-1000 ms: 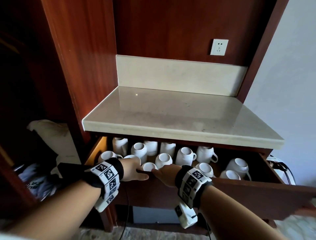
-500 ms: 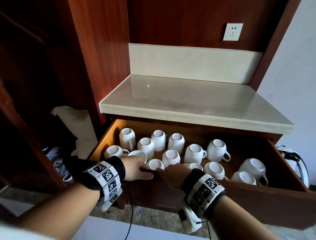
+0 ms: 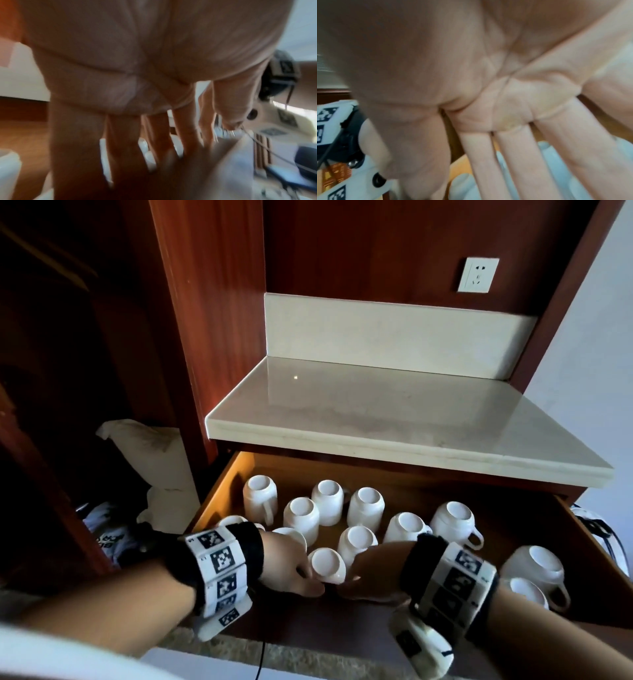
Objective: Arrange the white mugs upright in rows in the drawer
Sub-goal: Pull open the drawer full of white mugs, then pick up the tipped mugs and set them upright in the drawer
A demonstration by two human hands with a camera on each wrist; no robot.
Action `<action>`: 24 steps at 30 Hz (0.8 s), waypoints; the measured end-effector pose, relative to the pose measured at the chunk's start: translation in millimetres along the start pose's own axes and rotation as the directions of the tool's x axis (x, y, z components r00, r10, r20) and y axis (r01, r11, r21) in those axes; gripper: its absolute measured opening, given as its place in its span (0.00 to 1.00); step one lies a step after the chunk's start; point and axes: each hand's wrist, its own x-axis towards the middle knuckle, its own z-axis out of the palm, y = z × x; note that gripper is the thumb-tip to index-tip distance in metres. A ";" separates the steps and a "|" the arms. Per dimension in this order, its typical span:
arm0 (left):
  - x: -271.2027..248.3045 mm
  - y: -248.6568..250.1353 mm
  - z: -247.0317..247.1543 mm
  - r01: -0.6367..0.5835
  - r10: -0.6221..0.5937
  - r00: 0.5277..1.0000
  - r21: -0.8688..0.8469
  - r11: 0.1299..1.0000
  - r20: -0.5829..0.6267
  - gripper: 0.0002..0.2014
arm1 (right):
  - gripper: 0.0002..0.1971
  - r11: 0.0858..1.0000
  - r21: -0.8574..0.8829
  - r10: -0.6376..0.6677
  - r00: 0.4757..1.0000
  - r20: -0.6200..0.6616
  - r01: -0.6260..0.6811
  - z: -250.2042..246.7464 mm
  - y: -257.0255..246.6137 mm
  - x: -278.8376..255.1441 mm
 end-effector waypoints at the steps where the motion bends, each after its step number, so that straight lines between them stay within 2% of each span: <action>1: -2.0 -12.7 -10.4 -0.029 0.032 0.999 -0.088 0.996 0.036 0.26 | 0.24 1.000 0.013 0.007 1.000 0.001 -0.007 -18.5 -0.7 -0.7; 2: -4.7 -26.0 -22.2 -0.045 0.056 0.997 -0.201 0.978 0.050 0.24 | 0.21 1.000 0.009 -0.007 1.000 -0.021 0.007 -36.9 -0.9 -3.0; 4: -10.7 -64.5 -45.8 -0.043 0.037 0.999 -0.341 0.939 -0.024 0.22 | 0.21 0.998 -0.013 -0.057 0.989 -0.138 0.056 -74.3 -4.8 3.9; 6: -17.0 -105.3 -62.4 0.008 -0.051 0.990 -0.306 0.952 -0.135 0.23 | 0.20 0.995 -0.010 -0.094 0.964 -0.248 0.095 -104.2 -17.0 24.5; 8: -18.1 -138.5 -70.6 0.055 -0.109 0.969 -0.235 0.970 -0.223 0.23 | 0.20 0.993 -0.041 -0.119 0.955 -0.271 0.113 -119.2 -32.4 53.2; 11: -16.5 -184.4 -68.1 0.091 -0.161 0.957 -0.277 0.957 -0.242 0.23 | 0.23 0.984 -0.114 -0.167 0.946 -0.277 0.140 -124.8 -66.3 109.6; 14: -10.1 -217.6 -54.0 0.092 -0.168 0.958 -0.304 0.948 -0.231 0.21 | 0.30 0.972 -0.192 -0.173 0.961 -0.216 0.132 -111.7 -95.9 155.9; 18: -9.4 -240.1 -37.6 0.066 -0.168 0.936 -0.313 0.947 -0.310 0.21 | 0.36 0.971 -0.224 -0.105 0.990 -0.096 0.081 -90.7 -125.5 195.4; 21: -7.9 -249.7 -27.2 0.050 -0.172 0.930 -0.351 0.935 -0.326 0.20 | 0.36 0.986 -0.146 -0.078 0.997 0.002 0.078 -90.6 -139.7 208.4; 24: -2.8 -253.6 -20.1 0.017 -0.150 0.921 -0.348 0.937 -0.360 0.18 | 0.31 0.971 -0.218 -0.088 0.994 0.061 0.099 -95.6 -144.8 209.8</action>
